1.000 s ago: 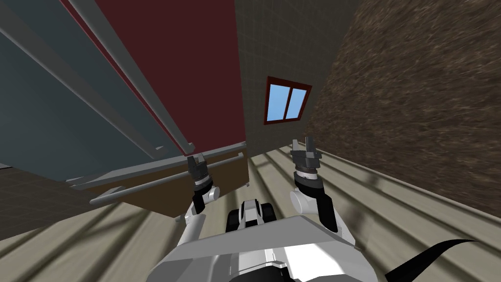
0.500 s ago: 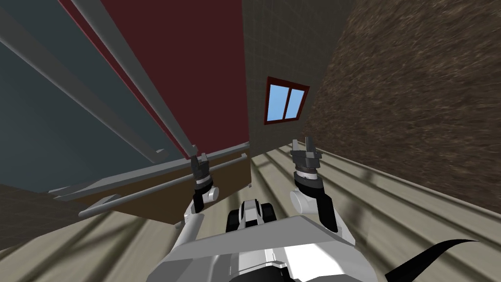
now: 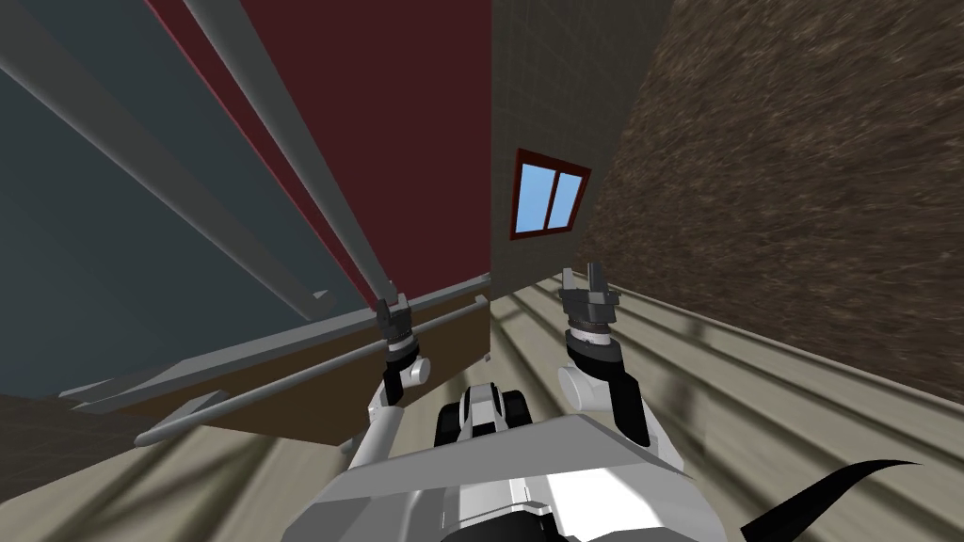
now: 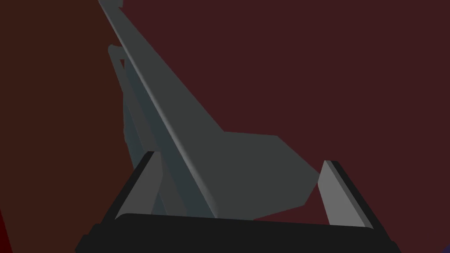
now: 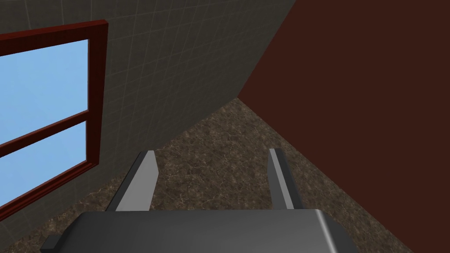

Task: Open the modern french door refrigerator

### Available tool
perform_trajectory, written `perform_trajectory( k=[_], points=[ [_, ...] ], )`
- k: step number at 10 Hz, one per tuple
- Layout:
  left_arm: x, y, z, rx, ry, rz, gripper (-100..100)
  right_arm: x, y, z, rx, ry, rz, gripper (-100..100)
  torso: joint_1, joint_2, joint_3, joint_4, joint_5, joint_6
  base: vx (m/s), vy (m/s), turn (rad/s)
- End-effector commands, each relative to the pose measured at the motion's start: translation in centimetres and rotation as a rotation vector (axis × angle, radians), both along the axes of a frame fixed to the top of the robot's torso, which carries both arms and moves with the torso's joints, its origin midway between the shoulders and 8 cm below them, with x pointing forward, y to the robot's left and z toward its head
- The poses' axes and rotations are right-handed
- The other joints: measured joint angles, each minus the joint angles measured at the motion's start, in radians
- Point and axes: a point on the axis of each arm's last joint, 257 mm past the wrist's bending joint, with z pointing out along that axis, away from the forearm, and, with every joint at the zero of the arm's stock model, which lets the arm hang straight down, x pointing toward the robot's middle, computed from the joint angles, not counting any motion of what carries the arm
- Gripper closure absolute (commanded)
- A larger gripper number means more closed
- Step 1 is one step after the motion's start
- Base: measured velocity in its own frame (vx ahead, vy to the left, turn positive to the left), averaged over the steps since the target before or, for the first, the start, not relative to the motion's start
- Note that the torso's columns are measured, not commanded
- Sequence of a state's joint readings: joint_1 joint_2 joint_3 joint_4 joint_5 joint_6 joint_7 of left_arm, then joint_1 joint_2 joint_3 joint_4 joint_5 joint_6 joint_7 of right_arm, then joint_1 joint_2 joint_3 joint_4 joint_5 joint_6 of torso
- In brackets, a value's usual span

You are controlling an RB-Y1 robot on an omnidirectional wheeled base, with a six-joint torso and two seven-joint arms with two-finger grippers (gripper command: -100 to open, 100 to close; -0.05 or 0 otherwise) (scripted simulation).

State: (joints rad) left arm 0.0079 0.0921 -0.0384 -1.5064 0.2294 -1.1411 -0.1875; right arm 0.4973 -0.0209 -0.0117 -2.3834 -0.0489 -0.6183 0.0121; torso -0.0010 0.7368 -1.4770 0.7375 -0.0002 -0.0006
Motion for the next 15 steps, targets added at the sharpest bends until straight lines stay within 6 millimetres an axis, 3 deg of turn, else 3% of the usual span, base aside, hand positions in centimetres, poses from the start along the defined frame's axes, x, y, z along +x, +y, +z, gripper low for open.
perform_trajectory(
  k=[1,3,9,10,11,14,15],
  points=[
    [0.1,-0.8,-0.2,-0.064,-0.003,-0.017,-100,0.0,0.0,0.0,0.0,0.0,0.0,0,0.0,0.0,0.0,0.0,0.0,0.0,0.012,0.056,-0.011],
    [0.2,-0.8,-0.3,-0.068,-0.003,-0.018,-100,0.0,0.0,0.0,0.0,0.0,0.0,0,-0.003,0.001,0.001,0.0,-0.001,0.001,0.007,0.013,-0.004],
    [2.5,-1.4,2.7,-0.073,-0.002,-0.033,-100,0.0,0.0,0.0,0.0,0.0,0.0,0,0.003,0.002,0.001,0.002,0.0,-0.001,-0.009,0.008,0.022],
    [2.3,-1.3,2.3,-0.074,-0.001,-0.034,-100,0.0,0.0,0.0,0.0,0.0,0.0,0,0.003,0.002,0.001,0.002,0.0,-0.001,0.0,0.0,0.0],
    [1.6,-1.1,1.5,-0.072,-0.003,-0.027,100,0.0,0.0,0.0,0.0,0.0,0.0,0,0.002,0.002,0.002,0.001,0.0,-0.001,0.014,-0.008,-0.058],
    [0.4,-0.9,0.0,-0.071,-0.003,-0.019,100,0.0,0.0,0.0,0.0,0.0,0.0,0,0.006,0.004,0.003,0.0,0.003,-0.003,0.016,-0.016,-0.031],
    [0.8,-1.2,0.5,-0.069,-0.004,-0.027,100,0.0,0.0,0.0,0.0,0.0,0.0,0,0.009,0.004,0.003,0.0,0.004,-0.004,0.007,-0.019,-0.032]
  ],
)
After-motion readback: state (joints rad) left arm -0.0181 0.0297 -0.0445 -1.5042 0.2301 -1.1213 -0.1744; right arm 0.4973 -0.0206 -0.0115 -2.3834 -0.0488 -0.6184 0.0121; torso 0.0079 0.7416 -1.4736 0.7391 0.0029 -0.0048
